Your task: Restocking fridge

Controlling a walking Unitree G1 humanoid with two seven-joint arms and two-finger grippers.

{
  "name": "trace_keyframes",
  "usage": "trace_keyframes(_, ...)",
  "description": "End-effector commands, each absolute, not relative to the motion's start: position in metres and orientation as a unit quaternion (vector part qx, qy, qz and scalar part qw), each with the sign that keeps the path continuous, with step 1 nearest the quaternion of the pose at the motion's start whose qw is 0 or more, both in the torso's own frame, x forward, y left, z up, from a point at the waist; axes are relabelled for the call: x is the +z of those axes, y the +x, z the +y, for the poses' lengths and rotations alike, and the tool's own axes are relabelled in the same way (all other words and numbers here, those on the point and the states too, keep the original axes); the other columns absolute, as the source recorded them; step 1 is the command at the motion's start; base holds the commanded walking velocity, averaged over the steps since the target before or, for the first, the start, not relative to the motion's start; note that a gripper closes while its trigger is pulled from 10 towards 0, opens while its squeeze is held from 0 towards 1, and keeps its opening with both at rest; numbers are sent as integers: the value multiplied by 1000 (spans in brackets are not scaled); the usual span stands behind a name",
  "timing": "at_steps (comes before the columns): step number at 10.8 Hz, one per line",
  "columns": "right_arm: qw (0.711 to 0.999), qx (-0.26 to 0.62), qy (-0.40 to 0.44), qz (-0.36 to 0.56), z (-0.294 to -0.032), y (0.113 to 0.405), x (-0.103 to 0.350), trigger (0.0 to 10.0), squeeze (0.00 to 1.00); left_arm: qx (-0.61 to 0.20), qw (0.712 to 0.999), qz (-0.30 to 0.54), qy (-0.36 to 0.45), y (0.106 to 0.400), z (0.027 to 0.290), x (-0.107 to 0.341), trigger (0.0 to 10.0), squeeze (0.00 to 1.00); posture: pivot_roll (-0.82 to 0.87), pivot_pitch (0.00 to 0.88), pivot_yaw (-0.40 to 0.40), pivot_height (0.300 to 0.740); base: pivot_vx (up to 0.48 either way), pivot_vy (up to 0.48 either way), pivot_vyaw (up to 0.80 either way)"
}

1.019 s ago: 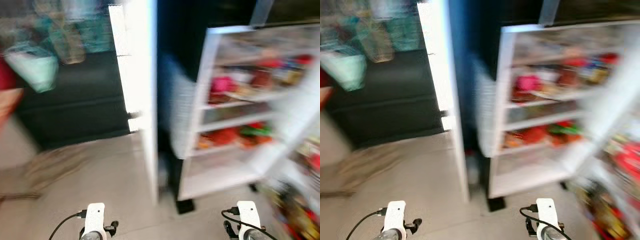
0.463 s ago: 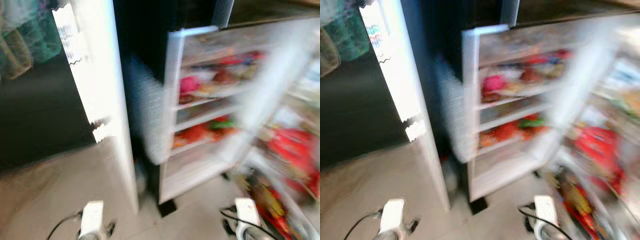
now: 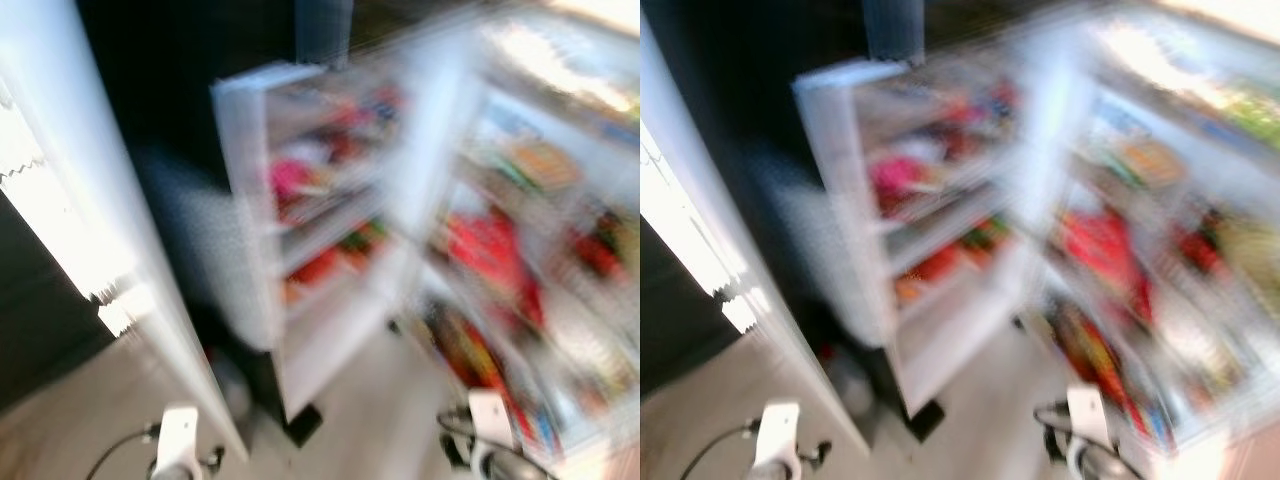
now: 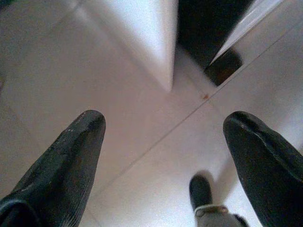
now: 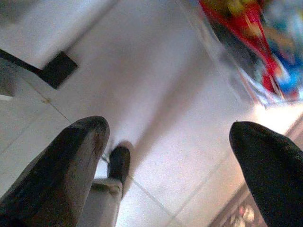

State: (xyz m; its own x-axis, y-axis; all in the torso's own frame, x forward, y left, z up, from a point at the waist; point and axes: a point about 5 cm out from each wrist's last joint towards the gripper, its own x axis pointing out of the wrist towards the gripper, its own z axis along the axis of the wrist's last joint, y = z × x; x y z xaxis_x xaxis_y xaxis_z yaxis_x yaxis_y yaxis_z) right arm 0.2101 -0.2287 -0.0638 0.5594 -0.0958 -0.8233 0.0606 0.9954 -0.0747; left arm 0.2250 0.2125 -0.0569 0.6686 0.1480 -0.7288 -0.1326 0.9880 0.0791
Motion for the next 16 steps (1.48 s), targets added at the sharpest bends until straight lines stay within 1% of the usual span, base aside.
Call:
trace_keyframes(1,883,-42,-18,466,-227,212,-63,10000,0,73,908,413,8,218,211,-62,10000,0,-24,0,21,740,0,0,-800)
trace_keyframes(3,883,-41,-20,466,-226,213,-63,10000,0,73,907,415,10,219,212,-61,10000,0,-24,0,21,740,0,0,-800)
trace_keyframes(5,885,-56,-9,462,-226,213,-63,10000,0,70,905,418,17,219,212,-61,10000,0,-24,0,34,740,0,0,-241)
trace_keyframes(6,882,-121,53,453,-226,210,-65,10000,0,65,905,420,24,219,213,-61,10000,0,-32,0,43,740,0,0,0)
trace_keyframes(7,875,-166,38,454,-230,208,-65,10000,0,64,904,421,27,219,214,-61,10000,0,-36,0,54,740,0,0,0)
trace_keyframes(8,876,-163,18,454,-231,209,-64,10000,0,63,904,421,29,219,215,-61,10000,0,-41,0,58,740,0,0,0)
trace_keyframes(9,875,-192,28,444,-232,208,-64,10000,0,63,905,421,29,219,215,-61,10000,0,-38,0,55,740,0,0,0)
trace_keyframes(10,865,-248,62,433,-233,205,-65,10000,0,67,905,419,27,219,215,-61,10000,0,-31,0,51,740,0,0,0)
trace_keyframes(11,844,-319,102,419,-234,201,-66,10000,0,70,905,418,24,219,215,-61,10000,0,-20,0,46,740,0,0,0)
trace_keyframes(14,819,-369,144,415,-231,197,-68,10000,0,72,904,422,23,218,216,-61,10000,0,-17,0,41,740,0,0,0)
trace_keyframes(15,807,-394,148,413,-231,195,-68,10000,0,71,903,423,24,218,216,-61,10000,0,-28,0,50,740,0,0,0)
trace_keyframes(16,805,-400,141,415,-231,195,-68,10000,0,70,903,424,25,217,216,-62,10000,0,-28,0,49,740,0,0,0)
